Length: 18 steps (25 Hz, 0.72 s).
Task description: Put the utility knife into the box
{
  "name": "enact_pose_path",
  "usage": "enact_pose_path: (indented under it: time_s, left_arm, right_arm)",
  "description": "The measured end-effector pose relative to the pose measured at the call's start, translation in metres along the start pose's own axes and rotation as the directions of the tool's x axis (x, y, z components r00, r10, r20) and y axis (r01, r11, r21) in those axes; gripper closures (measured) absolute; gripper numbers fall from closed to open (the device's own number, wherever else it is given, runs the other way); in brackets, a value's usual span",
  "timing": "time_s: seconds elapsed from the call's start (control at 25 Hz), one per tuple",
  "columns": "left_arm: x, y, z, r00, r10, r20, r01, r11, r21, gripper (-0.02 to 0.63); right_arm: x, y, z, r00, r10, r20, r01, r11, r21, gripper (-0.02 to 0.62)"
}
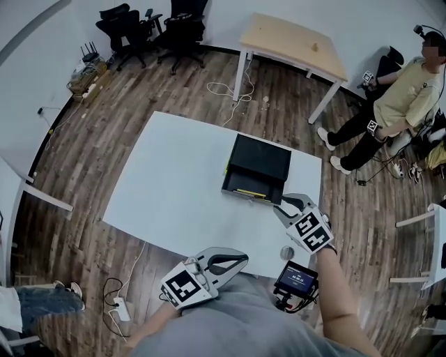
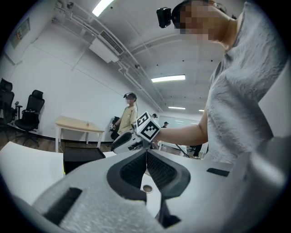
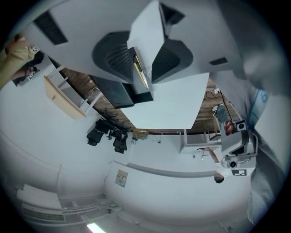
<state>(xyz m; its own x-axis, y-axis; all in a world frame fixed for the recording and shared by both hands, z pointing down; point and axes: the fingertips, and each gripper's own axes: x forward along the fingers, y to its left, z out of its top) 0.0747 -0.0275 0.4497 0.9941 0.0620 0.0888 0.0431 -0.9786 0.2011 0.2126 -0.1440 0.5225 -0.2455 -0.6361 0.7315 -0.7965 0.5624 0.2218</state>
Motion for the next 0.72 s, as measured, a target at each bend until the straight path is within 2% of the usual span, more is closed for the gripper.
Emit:
enact_pose_path:
  time_s: [0.16,0.32,0.52,0.72]
  left_arm:
    - [0.000,-0.003,0.000,1.000,-0.024,-0.005,0.024,1.000,0.011,0.588]
    - [0.001,-0.006,0.011,1.000,-0.028,0.005,0.028,0.999,-0.029,0.588]
    - [0.000,-0.008,0.004,0.998,-0.061,-0.010,0.061,0.998,0.019,0.588]
    - [-0.002,-0.012,0.002,0.997,-0.070,-0.011,0.071,0.997,0.030,0.588]
  right_arm:
    - [-0.021,0.006,0.001,0.998,-0.042,0.043,0.040,0.998,0.051,0.464]
    - [-0.043,0.010,0.004,0.993,-0.089,0.083,0.083,0.994,0.066,0.524]
    - [-0.067,0.019,0.011,0.983,-0.133,0.126,0.123,0.989,0.082,0.549]
    - [-0.089,0.033,0.019,0.965,-0.184,0.189,0.165,0.980,0.111,0.557]
